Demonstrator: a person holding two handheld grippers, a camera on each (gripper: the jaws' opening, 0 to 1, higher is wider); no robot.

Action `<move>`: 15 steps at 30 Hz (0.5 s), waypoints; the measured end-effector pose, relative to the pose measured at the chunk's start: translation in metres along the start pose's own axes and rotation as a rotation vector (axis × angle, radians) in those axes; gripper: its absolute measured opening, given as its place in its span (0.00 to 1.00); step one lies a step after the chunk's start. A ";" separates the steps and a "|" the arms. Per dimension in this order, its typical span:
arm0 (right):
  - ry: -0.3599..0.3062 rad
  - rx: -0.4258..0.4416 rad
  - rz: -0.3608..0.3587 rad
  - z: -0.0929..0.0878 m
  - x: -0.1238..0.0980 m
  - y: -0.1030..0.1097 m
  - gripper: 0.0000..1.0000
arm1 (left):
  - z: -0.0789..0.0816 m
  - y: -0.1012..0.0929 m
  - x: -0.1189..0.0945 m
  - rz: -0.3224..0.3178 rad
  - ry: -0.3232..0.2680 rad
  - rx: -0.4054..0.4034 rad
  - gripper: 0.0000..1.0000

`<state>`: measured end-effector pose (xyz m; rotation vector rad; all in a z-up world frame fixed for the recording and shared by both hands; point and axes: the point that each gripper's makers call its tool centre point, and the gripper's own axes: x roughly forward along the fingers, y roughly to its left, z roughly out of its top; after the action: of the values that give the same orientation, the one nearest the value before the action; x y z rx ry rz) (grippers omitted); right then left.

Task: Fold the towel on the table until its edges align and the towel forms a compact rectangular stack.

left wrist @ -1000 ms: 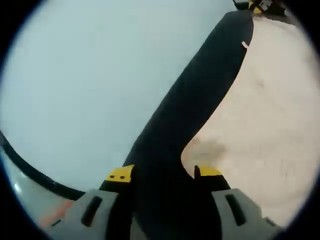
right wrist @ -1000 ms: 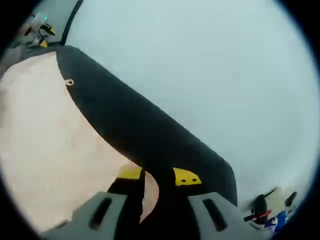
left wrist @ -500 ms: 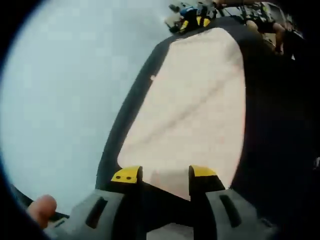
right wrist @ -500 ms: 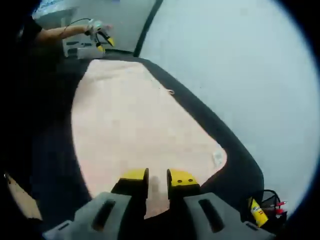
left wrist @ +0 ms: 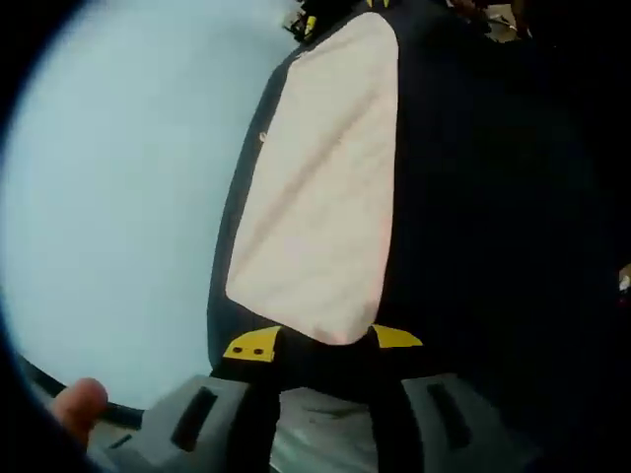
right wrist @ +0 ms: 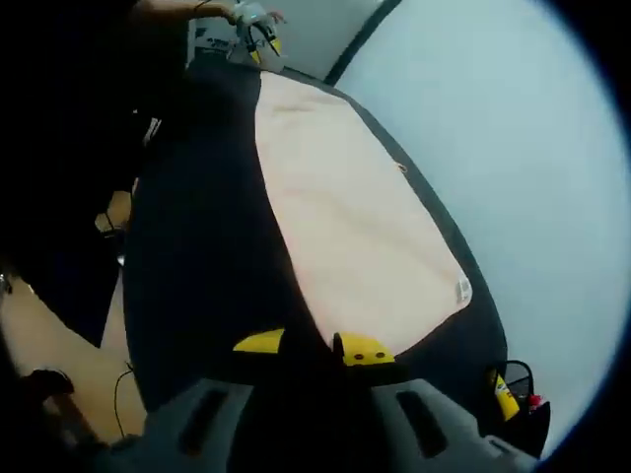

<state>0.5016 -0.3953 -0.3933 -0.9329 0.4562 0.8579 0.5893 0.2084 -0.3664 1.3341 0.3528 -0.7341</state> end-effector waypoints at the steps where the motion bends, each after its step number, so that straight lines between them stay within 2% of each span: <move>1: 0.005 -0.006 -0.003 0.000 0.000 0.001 0.17 | 0.000 -0.002 0.001 0.000 0.002 0.009 0.29; 2: 0.015 -0.023 -0.017 -0.001 0.001 0.000 0.17 | 0.001 -0.008 0.000 -0.005 0.027 0.036 0.29; 3: 0.015 -0.023 -0.016 0.000 0.001 0.000 0.17 | -0.004 -0.015 0.000 -0.039 0.058 0.034 0.29; 4: 0.017 -0.019 -0.021 -0.001 0.001 -0.001 0.17 | -0.004 -0.017 0.000 -0.038 0.067 0.017 0.29; 7: 0.012 0.011 -0.028 -0.001 0.003 -0.006 0.20 | -0.003 -0.021 0.003 -0.046 0.027 0.009 0.29; 15: 0.023 0.011 -0.045 -0.005 0.009 -0.013 0.21 | -0.007 -0.010 0.017 -0.015 0.019 -0.007 0.28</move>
<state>0.5178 -0.3997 -0.3952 -0.9407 0.4578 0.8036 0.5960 0.2099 -0.3861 1.3343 0.3807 -0.7321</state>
